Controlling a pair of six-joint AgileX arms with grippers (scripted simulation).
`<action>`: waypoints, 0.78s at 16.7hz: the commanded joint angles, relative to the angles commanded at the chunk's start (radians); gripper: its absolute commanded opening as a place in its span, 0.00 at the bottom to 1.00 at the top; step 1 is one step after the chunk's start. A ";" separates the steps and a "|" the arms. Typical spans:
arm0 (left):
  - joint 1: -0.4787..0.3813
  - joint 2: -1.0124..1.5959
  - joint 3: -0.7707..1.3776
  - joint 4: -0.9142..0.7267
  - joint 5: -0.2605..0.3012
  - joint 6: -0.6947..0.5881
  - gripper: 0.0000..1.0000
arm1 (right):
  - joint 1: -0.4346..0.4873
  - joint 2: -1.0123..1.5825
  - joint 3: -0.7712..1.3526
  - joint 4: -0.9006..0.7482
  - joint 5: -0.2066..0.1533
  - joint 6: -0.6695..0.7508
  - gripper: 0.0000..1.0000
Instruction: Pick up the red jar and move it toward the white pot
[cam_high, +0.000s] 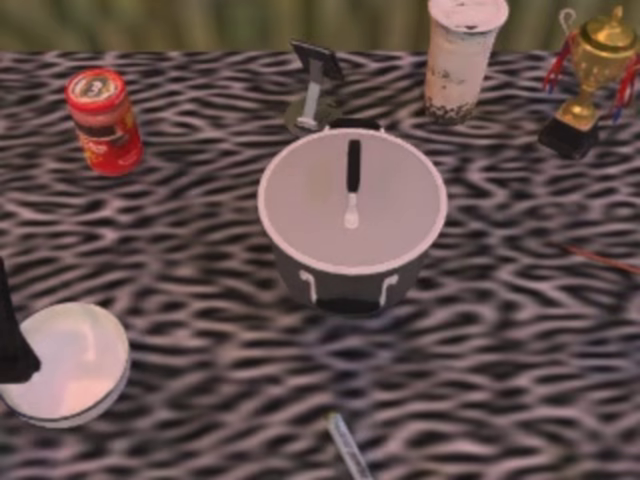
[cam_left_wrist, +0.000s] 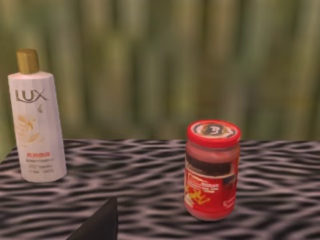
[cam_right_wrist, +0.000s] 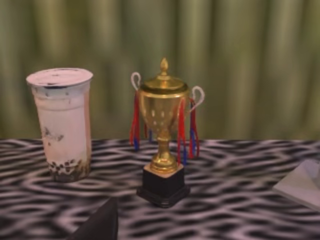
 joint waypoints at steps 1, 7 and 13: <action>0.000 0.000 0.000 0.000 0.000 0.000 1.00 | 0.000 0.000 0.000 0.000 0.000 0.000 1.00; -0.009 0.135 0.078 -0.087 0.017 0.010 1.00 | 0.000 0.000 0.000 0.000 0.000 0.000 1.00; -0.019 0.522 0.386 -0.303 0.047 0.049 1.00 | 0.000 0.000 0.000 0.000 0.000 0.000 1.00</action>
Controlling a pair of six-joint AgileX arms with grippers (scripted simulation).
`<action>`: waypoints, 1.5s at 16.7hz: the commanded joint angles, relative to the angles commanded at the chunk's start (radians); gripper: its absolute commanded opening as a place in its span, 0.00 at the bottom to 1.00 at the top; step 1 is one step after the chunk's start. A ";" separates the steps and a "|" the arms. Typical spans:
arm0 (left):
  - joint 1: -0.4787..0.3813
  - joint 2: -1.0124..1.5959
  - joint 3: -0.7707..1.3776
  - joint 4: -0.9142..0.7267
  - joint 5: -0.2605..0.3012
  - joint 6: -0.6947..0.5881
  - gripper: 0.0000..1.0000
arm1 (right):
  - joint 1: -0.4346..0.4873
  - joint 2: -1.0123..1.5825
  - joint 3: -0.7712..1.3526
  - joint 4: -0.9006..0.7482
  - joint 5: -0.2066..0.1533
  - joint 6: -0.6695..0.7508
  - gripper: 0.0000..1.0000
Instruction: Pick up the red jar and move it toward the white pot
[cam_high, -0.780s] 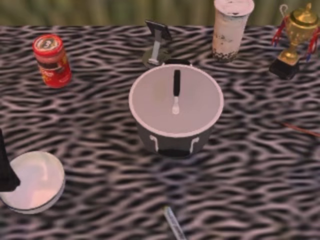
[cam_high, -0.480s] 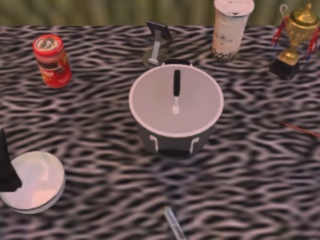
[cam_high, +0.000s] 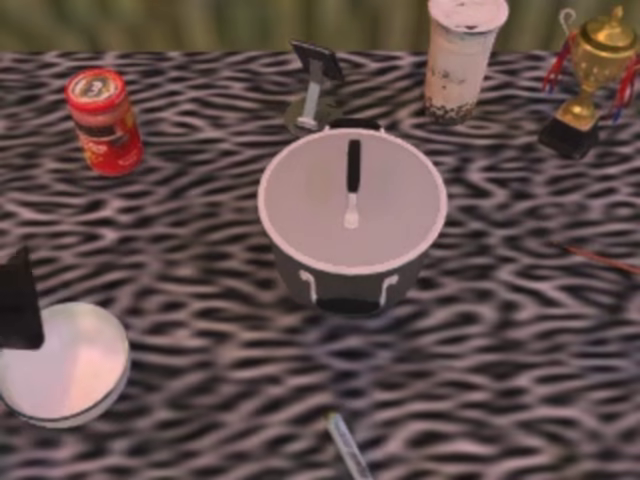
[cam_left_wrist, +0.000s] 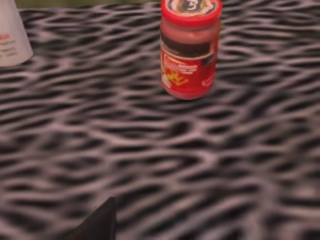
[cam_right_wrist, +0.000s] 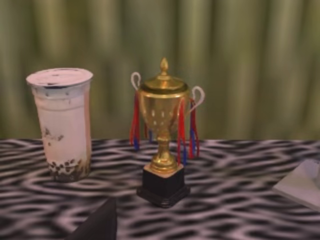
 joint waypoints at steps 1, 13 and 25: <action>-0.001 0.075 0.076 -0.037 0.005 0.009 1.00 | 0.000 0.000 0.000 0.000 0.000 0.000 1.00; -0.010 1.034 1.279 -0.397 0.041 0.152 1.00 | 0.000 0.000 0.000 0.000 0.000 0.000 1.00; -0.007 1.931 1.976 -0.818 0.036 0.225 1.00 | 0.000 0.000 0.000 0.000 0.000 0.000 1.00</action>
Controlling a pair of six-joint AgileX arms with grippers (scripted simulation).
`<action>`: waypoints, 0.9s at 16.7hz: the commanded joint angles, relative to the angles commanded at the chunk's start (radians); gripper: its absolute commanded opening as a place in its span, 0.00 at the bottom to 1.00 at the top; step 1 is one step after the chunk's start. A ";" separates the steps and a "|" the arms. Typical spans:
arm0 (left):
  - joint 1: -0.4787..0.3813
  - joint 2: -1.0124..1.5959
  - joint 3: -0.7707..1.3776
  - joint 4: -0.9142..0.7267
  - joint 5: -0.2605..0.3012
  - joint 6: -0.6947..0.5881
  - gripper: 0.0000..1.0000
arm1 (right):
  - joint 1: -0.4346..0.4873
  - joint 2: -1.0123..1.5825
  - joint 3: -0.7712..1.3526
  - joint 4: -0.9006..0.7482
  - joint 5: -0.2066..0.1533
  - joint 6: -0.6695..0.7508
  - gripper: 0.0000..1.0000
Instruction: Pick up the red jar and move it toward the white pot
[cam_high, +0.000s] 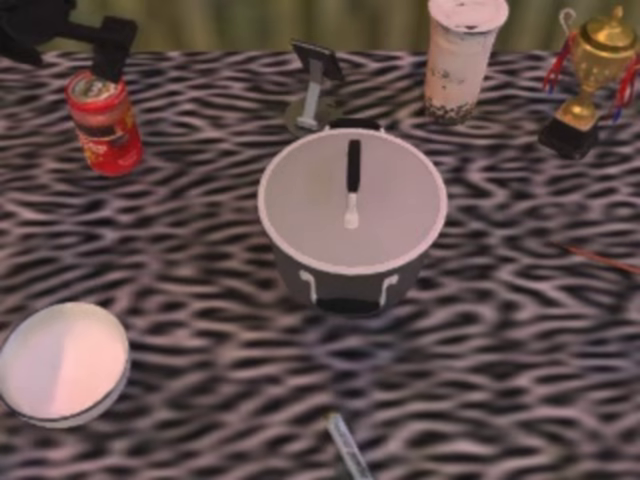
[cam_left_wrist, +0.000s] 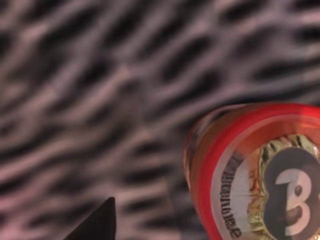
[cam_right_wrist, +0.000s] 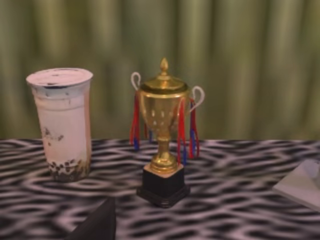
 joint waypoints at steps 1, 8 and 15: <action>0.000 0.032 0.015 -0.020 -0.001 0.001 1.00 | 0.000 0.000 0.000 0.000 0.000 0.000 1.00; 0.000 0.071 0.029 -0.043 -0.001 0.002 1.00 | 0.000 0.000 0.000 0.000 0.000 0.000 1.00; -0.006 0.146 0.001 0.065 -0.002 -0.003 1.00 | 0.000 0.000 0.000 0.000 0.000 0.000 1.00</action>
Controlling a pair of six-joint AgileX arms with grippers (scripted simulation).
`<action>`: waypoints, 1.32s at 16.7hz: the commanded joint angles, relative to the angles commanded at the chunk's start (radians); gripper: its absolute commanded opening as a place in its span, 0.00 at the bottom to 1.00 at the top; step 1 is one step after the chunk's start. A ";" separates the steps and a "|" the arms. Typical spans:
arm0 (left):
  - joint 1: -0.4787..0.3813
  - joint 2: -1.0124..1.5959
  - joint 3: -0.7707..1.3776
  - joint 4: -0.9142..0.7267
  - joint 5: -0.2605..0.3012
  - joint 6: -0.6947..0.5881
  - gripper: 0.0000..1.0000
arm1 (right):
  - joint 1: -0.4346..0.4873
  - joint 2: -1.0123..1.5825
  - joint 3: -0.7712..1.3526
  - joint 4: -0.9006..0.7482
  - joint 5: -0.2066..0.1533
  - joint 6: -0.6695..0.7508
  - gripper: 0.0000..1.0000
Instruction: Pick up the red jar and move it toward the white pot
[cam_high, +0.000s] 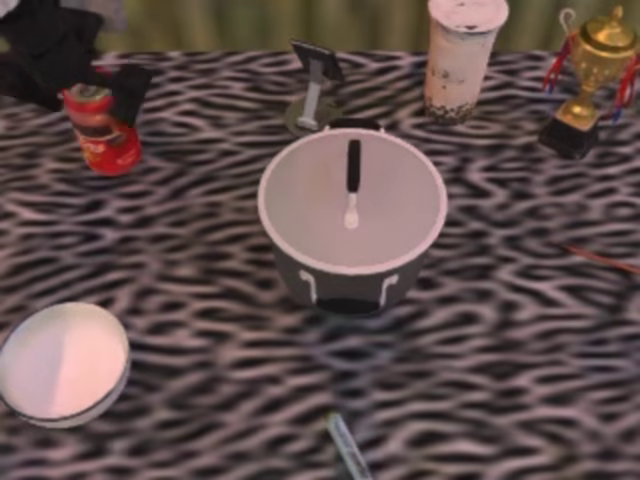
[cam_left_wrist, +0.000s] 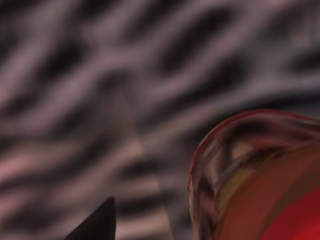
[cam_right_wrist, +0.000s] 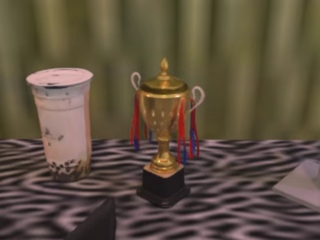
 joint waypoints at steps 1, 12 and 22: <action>0.000 0.005 -0.002 0.008 0.000 0.000 1.00 | 0.000 0.000 0.000 0.000 0.000 0.000 1.00; 0.000 0.006 -0.002 0.008 0.000 0.000 0.40 | 0.000 0.000 0.000 0.000 0.000 0.000 1.00; 0.000 0.006 -0.002 0.008 0.000 0.000 0.00 | 0.000 0.000 0.000 0.000 0.000 0.000 1.00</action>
